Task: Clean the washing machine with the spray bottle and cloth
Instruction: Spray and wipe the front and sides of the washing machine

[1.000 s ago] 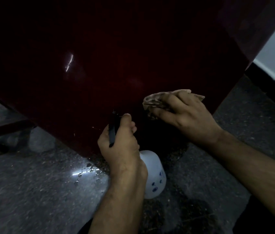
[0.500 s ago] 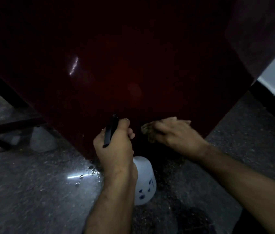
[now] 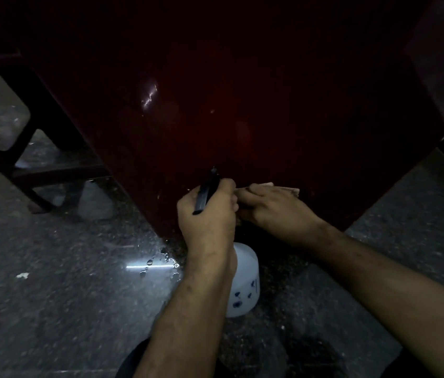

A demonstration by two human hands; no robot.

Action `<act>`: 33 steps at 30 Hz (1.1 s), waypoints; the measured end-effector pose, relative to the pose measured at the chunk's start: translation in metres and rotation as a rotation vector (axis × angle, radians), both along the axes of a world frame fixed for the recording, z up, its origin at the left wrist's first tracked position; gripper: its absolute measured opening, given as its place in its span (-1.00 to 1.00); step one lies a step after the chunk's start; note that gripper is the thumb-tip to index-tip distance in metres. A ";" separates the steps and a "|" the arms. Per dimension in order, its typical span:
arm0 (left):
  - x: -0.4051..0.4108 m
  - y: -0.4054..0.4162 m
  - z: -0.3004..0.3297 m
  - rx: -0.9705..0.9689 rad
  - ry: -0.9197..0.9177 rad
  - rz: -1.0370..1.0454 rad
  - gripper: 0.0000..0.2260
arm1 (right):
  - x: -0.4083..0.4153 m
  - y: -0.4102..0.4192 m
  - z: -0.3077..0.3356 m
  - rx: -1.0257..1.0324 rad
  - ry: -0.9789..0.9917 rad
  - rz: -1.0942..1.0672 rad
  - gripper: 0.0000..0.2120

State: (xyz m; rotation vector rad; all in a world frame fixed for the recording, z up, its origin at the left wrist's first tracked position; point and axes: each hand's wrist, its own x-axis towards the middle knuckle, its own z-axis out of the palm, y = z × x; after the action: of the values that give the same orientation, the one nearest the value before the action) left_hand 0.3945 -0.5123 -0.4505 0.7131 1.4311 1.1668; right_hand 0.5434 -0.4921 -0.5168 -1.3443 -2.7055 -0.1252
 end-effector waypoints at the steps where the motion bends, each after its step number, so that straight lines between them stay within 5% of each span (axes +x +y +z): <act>1: -0.004 -0.001 0.001 -0.009 0.011 -0.005 -0.85 | 0.006 -0.002 0.006 0.054 -0.005 -0.015 -0.56; 6: -0.024 0.003 0.006 -0.047 0.027 0.047 -0.92 | -0.005 0.007 0.021 0.408 0.067 -0.059 -0.59; 11: -0.040 0.005 0.008 -0.043 0.040 0.058 -0.93 | -0.039 0.017 -0.012 -0.043 0.113 0.019 -0.83; 15: -0.061 0.012 0.002 -0.091 0.064 0.019 -0.94 | -0.025 0.006 -0.016 -0.110 -0.004 0.016 -0.66; 20: -0.071 0.019 -0.002 -0.023 0.060 0.099 -0.89 | -0.023 0.009 0.016 0.331 0.048 -0.081 -0.56; 24: -0.067 0.020 0.001 0.046 0.001 0.257 -0.84 | -0.059 0.025 0.002 0.270 0.172 0.012 -0.53; 29: -0.076 0.012 0.012 0.139 0.021 0.270 -0.83 | -0.049 0.026 -0.018 -0.014 0.031 0.034 -0.55; 33: -0.092 0.017 0.010 0.173 0.013 0.298 -0.78 | -0.053 0.026 0.017 0.135 0.154 -0.041 -0.48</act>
State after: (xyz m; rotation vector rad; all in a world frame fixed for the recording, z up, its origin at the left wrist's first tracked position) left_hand 0.3027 -0.4953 -0.4410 0.6402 1.4942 1.5334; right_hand 0.4900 -0.4666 -0.5000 -1.3133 -2.4967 -0.1956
